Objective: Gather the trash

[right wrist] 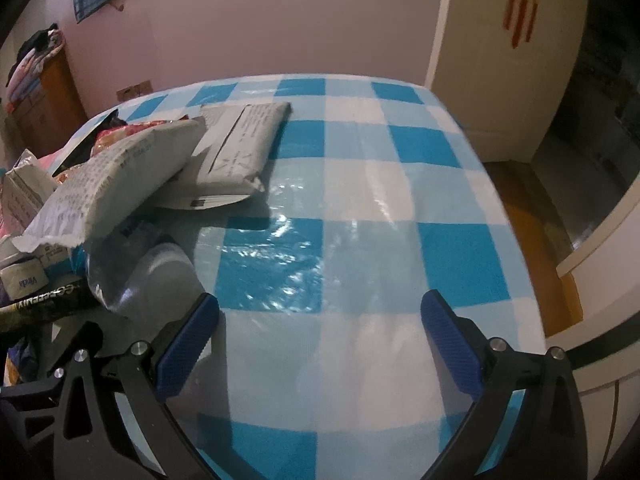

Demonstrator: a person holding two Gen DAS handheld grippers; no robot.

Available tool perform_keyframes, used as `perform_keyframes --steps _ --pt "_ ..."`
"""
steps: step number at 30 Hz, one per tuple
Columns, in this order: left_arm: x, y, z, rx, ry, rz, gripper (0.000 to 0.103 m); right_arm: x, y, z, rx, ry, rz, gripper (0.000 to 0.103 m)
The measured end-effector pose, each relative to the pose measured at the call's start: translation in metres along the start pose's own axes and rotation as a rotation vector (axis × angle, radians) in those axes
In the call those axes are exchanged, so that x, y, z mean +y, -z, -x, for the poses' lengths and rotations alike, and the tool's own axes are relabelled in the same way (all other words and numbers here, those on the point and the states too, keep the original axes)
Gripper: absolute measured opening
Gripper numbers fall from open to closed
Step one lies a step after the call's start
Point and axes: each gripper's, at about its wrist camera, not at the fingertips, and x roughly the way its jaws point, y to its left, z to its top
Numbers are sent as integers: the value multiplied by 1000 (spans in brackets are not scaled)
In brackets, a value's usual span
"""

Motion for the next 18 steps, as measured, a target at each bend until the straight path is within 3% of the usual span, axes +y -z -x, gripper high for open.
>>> perform_keyframes --steps 9,18 --pt "13 19 51 -77 31 0 100 -9 0 65 -197 12 24 99" --pt "26 -7 127 -266 -15 -53 100 -15 -12 142 -368 -35 -27 99"
